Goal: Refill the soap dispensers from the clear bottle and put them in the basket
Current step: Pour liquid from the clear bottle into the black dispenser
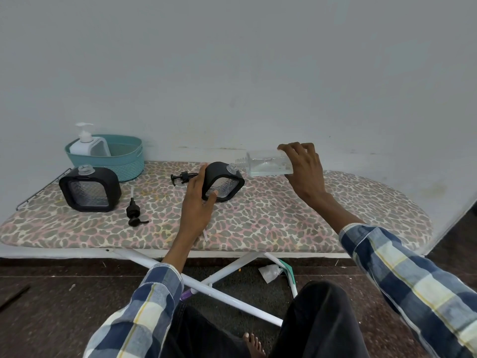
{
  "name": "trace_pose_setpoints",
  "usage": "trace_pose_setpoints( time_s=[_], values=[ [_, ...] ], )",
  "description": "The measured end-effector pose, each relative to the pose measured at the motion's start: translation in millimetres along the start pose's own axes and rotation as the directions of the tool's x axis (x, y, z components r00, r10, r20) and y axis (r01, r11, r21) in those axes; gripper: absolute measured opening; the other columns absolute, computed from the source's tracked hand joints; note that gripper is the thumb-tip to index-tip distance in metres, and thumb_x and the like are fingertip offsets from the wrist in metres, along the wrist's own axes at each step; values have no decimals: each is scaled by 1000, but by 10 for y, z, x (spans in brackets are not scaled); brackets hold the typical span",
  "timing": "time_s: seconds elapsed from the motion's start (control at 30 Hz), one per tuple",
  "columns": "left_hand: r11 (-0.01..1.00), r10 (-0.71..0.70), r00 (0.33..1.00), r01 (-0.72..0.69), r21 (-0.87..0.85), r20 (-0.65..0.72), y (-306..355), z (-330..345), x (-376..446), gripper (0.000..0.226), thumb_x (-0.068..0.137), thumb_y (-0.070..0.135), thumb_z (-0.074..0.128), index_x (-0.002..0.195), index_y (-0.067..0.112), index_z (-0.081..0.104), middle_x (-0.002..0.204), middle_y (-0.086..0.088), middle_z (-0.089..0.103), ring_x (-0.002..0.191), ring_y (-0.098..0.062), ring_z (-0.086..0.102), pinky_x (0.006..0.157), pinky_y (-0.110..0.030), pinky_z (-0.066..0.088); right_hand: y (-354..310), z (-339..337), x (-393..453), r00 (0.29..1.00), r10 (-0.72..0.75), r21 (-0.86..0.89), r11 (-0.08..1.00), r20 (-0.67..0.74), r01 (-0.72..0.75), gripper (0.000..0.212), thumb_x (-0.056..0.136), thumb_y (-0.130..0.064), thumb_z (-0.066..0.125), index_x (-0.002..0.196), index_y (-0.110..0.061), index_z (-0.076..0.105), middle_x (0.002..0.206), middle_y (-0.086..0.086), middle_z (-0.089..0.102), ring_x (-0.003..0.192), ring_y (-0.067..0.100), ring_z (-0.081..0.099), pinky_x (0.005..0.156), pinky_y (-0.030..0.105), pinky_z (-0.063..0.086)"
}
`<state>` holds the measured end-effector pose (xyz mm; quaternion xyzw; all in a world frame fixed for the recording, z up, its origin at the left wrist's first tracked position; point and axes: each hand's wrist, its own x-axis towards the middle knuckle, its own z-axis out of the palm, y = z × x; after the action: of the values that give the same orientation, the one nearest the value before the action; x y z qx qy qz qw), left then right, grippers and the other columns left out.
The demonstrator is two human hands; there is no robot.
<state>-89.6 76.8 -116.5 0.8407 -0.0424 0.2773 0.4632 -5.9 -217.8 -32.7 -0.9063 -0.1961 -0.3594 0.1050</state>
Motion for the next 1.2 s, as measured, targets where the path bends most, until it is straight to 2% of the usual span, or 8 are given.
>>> trace_pose_setpoints(
  time_s=[0.13,0.17,0.27,0.5,0.8,1.0,1.07,1.2],
  values=[
    [1000,1,1000,-1,-17,1,10,-4,-9,74,108,17,58,168,36,21,151,-3,44,124,-10,51,96,-23,49,-3,-5,9,1000,1,-4,1000,2,-1,76,74,-6,90,138,-27,55,133,-2,61,124,32,49,88,47,52],
    [1000,4,1000,-4,-16,0,7,-3,-7,74,108,17,59,168,36,21,151,-2,44,124,-9,50,96,-21,49,-2,-4,8,1000,-1,-5,1000,0,1,75,74,-6,89,138,-27,55,133,-1,61,124,32,49,88,47,52],
    [1000,6,1000,-6,-13,-5,2,2,2,74,108,16,59,168,35,21,151,-1,43,120,-2,48,87,-1,42,-5,-9,10,1000,-1,-3,1000,-5,1,74,75,-7,89,138,-27,55,133,-1,61,124,32,49,88,47,51],
    [1000,4,1000,-5,-27,-14,-9,3,0,73,108,15,59,169,33,22,153,-3,44,122,-4,49,85,4,40,-18,-24,23,1000,0,-16,1000,7,0,80,71,-4,91,138,-27,55,134,-2,60,124,32,48,88,46,51],
    [1000,17,1000,-17,-20,-15,-2,-1,-7,73,108,16,59,169,32,22,154,-2,43,121,1,46,87,4,40,-9,-32,48,1000,-10,-26,1000,2,10,81,70,-2,91,137,-27,54,134,-1,60,124,32,48,88,48,52],
    [1000,-6,1000,6,-14,-12,-8,2,0,74,107,16,59,168,34,22,153,-1,44,123,-4,48,86,2,39,-8,-29,37,1000,-14,-29,999,4,14,79,71,-6,93,138,-26,55,134,0,61,125,33,49,89,48,52],
    [1000,-9,1000,9,-7,-9,-5,0,-1,74,107,16,59,168,34,21,152,-1,43,123,-4,48,87,-1,40,-8,-29,36,1000,-15,-32,999,4,15,79,71,-6,93,137,-27,55,134,-1,61,125,32,49,88,48,53],
    [1000,-8,1000,8,-3,-12,5,-1,-10,73,108,16,59,168,33,22,152,-2,43,123,-5,49,94,-17,46,-14,-40,37,1000,-17,-33,999,1,17,79,71,-5,92,137,-27,55,134,-1,60,124,32,48,88,47,52]
  ],
)
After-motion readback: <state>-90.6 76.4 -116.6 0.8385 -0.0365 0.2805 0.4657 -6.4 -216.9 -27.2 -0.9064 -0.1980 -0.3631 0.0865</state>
